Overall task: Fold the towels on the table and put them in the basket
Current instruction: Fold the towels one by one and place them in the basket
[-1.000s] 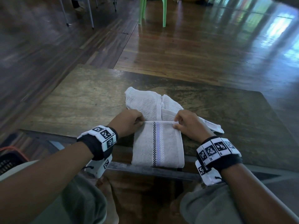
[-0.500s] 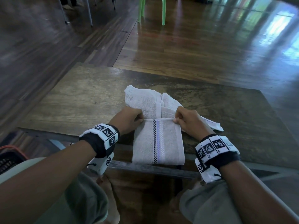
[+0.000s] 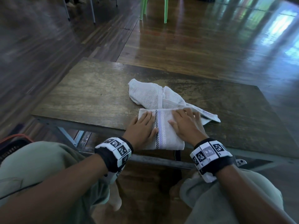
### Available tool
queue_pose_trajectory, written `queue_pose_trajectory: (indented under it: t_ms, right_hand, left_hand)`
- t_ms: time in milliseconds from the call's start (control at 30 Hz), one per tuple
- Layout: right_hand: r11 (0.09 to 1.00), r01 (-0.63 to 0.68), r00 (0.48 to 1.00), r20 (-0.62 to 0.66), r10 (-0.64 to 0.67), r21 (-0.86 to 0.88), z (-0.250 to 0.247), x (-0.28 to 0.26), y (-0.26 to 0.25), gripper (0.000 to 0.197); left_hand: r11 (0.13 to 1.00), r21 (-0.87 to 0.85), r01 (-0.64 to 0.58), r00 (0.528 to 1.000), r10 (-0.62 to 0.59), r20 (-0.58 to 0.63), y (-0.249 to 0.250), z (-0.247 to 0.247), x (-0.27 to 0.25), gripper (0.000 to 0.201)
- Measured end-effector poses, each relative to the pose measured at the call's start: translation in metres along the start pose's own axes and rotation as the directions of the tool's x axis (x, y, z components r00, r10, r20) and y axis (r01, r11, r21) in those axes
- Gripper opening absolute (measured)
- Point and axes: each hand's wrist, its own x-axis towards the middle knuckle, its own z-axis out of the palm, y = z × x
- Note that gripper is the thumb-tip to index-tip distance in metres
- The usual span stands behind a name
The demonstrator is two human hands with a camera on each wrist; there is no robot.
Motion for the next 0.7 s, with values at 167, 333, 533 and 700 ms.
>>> queue_pose_trajectory:
  t_ms: [167, 333, 533, 700]
  right_hand:
    - [0.984, -0.116, 0.985, 0.141, 0.097, 0.134, 0.025, -0.014, -0.009, 0.062]
    - [0.976, -0.152, 0.982, 0.139, 0.131, 0.153, 0.04, -0.015, -0.01, 0.059]
    - [0.987, -0.145, 0.988, 0.071, 0.14, 0.07, 0.041, -0.011, -0.001, 0.059]
    - [0.964, -0.189, 0.982, 0.035, 0.186, 0.185, 0.032, -0.014, 0.009, 0.055]
  left_hand:
    - [0.993, -0.078, 0.09, 0.995, -0.092, -0.033, 0.0, 0.016, 0.005, 0.069]
    - [0.975, -0.138, 0.176, 0.982, -0.184, -0.043, -0.006, 0.016, 0.013, 0.069]
    - [0.967, -0.143, 0.212, 0.975, -0.219, -0.037, -0.014, 0.012, 0.013, 0.062]
    - [0.945, -0.222, 0.24, 0.966, -0.254, -0.039, -0.019, -0.004, 0.009, 0.057]
